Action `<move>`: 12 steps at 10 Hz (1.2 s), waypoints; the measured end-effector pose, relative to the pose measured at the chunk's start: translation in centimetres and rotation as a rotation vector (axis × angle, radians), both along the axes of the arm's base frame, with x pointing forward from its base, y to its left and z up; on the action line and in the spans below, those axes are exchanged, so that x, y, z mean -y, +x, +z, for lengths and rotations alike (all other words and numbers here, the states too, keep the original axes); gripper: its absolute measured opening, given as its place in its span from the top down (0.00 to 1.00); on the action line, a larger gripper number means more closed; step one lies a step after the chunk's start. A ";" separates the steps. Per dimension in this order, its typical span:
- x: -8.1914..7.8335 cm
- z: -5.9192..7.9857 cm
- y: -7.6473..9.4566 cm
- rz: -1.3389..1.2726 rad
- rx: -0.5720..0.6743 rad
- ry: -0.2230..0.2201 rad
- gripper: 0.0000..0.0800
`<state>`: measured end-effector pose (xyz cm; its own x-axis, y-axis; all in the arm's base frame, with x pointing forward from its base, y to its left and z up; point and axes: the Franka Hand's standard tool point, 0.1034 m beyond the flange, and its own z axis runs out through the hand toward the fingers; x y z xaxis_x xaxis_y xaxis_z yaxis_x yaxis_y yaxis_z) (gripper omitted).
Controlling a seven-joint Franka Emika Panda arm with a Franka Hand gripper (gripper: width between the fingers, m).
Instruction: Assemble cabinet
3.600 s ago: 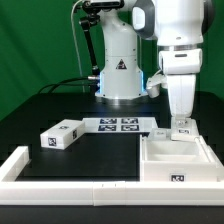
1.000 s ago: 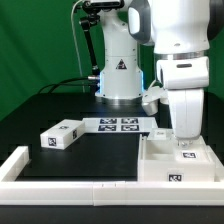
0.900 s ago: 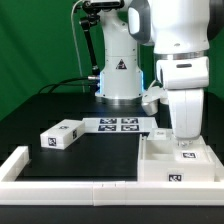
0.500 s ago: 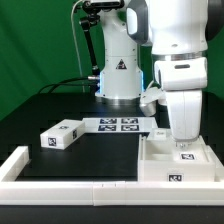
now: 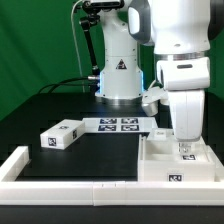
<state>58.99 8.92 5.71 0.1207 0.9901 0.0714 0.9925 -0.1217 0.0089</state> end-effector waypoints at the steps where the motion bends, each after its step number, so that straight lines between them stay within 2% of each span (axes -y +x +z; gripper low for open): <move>1: -0.1 0.1 0.0 0.001 0.002 0.000 0.19; 2: -0.1 0.5 -0.1 0.001 0.007 -0.003 0.19; 3: 0.0 1.0 -0.9 -0.005 0.011 -0.008 0.04; 4: -0.1 1.7 -1.9 -0.028 0.017 -0.014 0.01; 7: 0.2 2.6 -4.7 -0.016 0.024 -0.028 0.00; 9: 0.5 2.9 -6.1 -0.020 0.016 -0.038 0.00; 12: 0.7 2.2 -9.6 -0.047 0.009 -0.041 0.00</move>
Offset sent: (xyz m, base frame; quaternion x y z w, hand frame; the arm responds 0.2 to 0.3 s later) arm -0.0425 -0.0059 0.0304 -0.0333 -0.0403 0.0326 0.9981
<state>49.37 8.25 7.89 0.1672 0.9854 0.0322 0.9855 -0.1679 0.0234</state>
